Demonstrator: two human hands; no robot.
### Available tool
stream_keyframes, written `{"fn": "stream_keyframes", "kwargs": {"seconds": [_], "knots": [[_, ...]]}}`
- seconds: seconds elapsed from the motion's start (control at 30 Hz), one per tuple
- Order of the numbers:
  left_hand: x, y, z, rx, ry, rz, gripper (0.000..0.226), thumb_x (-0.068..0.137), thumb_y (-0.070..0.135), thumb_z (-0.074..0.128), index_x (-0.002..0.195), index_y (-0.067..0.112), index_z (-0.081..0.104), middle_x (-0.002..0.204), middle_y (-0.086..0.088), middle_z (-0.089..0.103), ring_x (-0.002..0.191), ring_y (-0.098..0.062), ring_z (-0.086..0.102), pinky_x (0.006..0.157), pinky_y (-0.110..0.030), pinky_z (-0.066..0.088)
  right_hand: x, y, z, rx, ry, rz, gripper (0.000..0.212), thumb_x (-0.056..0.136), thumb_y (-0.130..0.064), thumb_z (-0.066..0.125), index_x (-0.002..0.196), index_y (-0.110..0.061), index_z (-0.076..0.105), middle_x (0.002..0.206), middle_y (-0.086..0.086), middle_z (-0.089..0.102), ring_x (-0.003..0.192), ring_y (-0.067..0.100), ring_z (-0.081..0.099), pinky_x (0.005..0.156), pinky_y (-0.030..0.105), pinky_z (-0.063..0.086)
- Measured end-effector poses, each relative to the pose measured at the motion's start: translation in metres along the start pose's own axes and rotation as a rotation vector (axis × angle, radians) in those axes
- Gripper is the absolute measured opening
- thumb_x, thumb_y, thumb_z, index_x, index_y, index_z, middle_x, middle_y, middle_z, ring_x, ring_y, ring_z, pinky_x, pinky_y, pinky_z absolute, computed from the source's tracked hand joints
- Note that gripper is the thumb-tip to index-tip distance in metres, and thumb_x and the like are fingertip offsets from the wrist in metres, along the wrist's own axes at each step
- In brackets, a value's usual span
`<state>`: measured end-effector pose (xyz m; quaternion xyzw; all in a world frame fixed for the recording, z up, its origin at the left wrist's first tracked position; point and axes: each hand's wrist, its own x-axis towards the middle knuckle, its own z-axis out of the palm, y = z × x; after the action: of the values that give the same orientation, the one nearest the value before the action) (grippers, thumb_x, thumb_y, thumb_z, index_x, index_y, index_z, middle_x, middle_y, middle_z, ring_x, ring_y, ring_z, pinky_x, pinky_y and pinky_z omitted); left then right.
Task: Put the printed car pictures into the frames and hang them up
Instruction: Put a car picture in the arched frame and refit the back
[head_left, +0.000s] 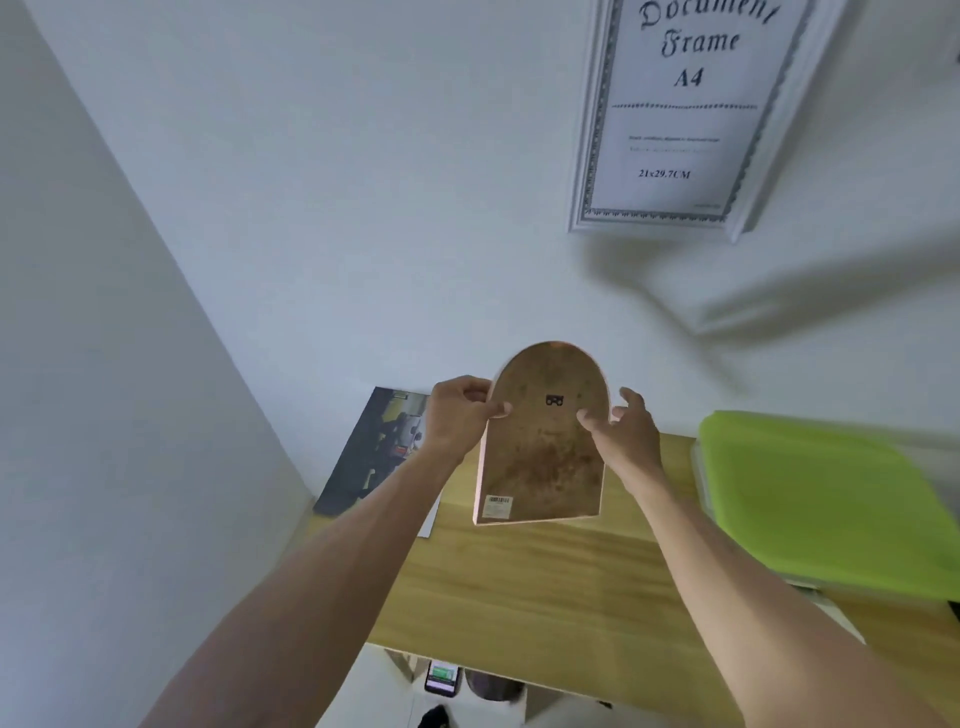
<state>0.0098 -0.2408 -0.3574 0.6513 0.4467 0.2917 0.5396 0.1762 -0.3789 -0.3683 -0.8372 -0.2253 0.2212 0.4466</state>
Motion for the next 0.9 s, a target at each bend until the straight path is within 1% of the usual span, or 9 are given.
{"fn": "stream_keyframes", "kwargs": {"seconds": [0.17, 0.27, 0.4, 0.5, 0.57, 0.63, 0.7, 0.8, 0.9], "knots": [[-0.047, 0.037, 0.011, 0.135, 0.108, 0.171, 0.021, 0.066, 0.023, 0.084, 0.085, 0.025, 0.075, 0.076, 0.012, 0.072, 0.073, -0.008, 0.069, 0.072, -0.037, 0.061, -0.028, -0.049, -0.018, -0.035, -0.139, -0.167, 0.056, 0.092, -0.055, 0.054, 0.140, -0.026, 0.051, 0.134, -0.002, 0.059, 0.120, 0.019, 0.058, 0.091, 0.031, 0.047], [-0.078, 0.056, 0.018, 0.160, 0.131, 0.265, 0.018, 0.068, 0.025, 0.075, 0.086, 0.028, 0.073, 0.076, 0.013, 0.072, 0.072, -0.008, 0.068, 0.069, -0.035, 0.059, -0.043, -0.086, -0.028, 0.164, -0.211, -0.155, 0.052, 0.085, -0.061, 0.058, 0.125, -0.029, 0.060, 0.114, -0.006, 0.067, 0.103, 0.021, 0.065, 0.086, 0.042, 0.060], [-0.108, 0.073, 0.027, 0.070, 0.062, 0.382, 0.024, 0.074, 0.013, 0.075, 0.096, 0.023, 0.071, 0.088, 0.013, 0.071, 0.077, -0.006, 0.063, 0.070, -0.022, 0.053, -0.060, -0.111, -0.045, 0.371, -0.301, -0.102, 0.046, 0.073, -0.039, 0.074, 0.106, -0.008, 0.066, 0.093, 0.015, 0.076, 0.087, 0.029, 0.074, 0.081, 0.049, 0.061], [-0.117, 0.083, 0.021, 0.023, -0.061, 0.453, 0.039, 0.070, 0.012, 0.083, 0.106, 0.023, 0.071, 0.101, 0.013, 0.070, 0.086, -0.007, 0.063, 0.079, -0.017, 0.052, -0.067, -0.120, -0.061, 0.469, -0.240, -0.121, 0.024, 0.080, -0.010, 0.063, 0.102, -0.005, 0.071, 0.092, 0.018, 0.073, 0.075, 0.032, 0.072, 0.066, 0.040, 0.062], [-0.121, 0.089, 0.017, 0.056, -0.109, 0.496, 0.040, 0.070, 0.018, 0.086, 0.107, 0.024, 0.071, 0.104, 0.011, 0.070, 0.089, -0.006, 0.065, 0.082, -0.016, 0.052, -0.070, -0.126, -0.073, 0.494, -0.198, -0.141, 0.020, 0.081, -0.004, 0.061, 0.092, -0.009, 0.077, 0.085, 0.014, 0.072, 0.072, 0.032, 0.068, 0.060, 0.035, 0.060], [-0.124, 0.097, 0.010, 0.041, -0.044, 0.559, 0.035, 0.073, 0.019, 0.085, 0.105, 0.026, 0.071, 0.102, 0.007, 0.069, 0.085, -0.007, 0.066, 0.079, -0.019, 0.054, -0.075, -0.133, -0.084, 0.503, -0.179, -0.177, 0.018, 0.084, -0.007, 0.064, 0.086, -0.016, 0.078, 0.085, 0.009, 0.072, 0.073, 0.029, 0.067, 0.064, 0.037, 0.061], [-0.116, 0.107, -0.001, 0.059, 0.108, 0.630, 0.036, 0.078, 0.022, 0.082, 0.112, 0.023, 0.069, 0.108, 0.005, 0.066, 0.085, -0.011, 0.065, 0.077, -0.023, 0.055, -0.074, -0.140, -0.094, 0.497, -0.171, -0.227, 0.015, 0.089, -0.015, 0.065, 0.084, -0.022, 0.077, 0.086, 0.009, 0.070, 0.076, 0.028, 0.065, 0.072, 0.040, 0.059], [-0.094, 0.133, -0.026, 0.238, 0.285, 0.684, 0.049, 0.086, 0.025, 0.072, 0.133, 0.021, 0.057, 0.130, -0.001, 0.051, 0.107, -0.017, 0.058, 0.089, -0.029, 0.054, -0.068, -0.154, -0.107, 0.479, -0.142, -0.296, 0.012, 0.094, -0.026, 0.066, 0.097, -0.023, 0.077, 0.090, 0.004, 0.073, 0.086, 0.031, 0.068, 0.076, 0.041, 0.056], [-0.069, 0.161, -0.055, 0.381, 0.328, 0.675, 0.057, 0.092, 0.024, 0.064, 0.145, 0.022, 0.042, 0.140, -0.007, 0.042, 0.126, -0.024, 0.045, 0.105, -0.041, 0.041, -0.061, -0.175, -0.116, 0.503, -0.131, -0.399, 0.017, 0.092, -0.023, 0.068, 0.107, -0.025, 0.078, 0.098, -0.004, 0.077, 0.097, 0.022, 0.070, 0.086, 0.038, 0.054]]}}
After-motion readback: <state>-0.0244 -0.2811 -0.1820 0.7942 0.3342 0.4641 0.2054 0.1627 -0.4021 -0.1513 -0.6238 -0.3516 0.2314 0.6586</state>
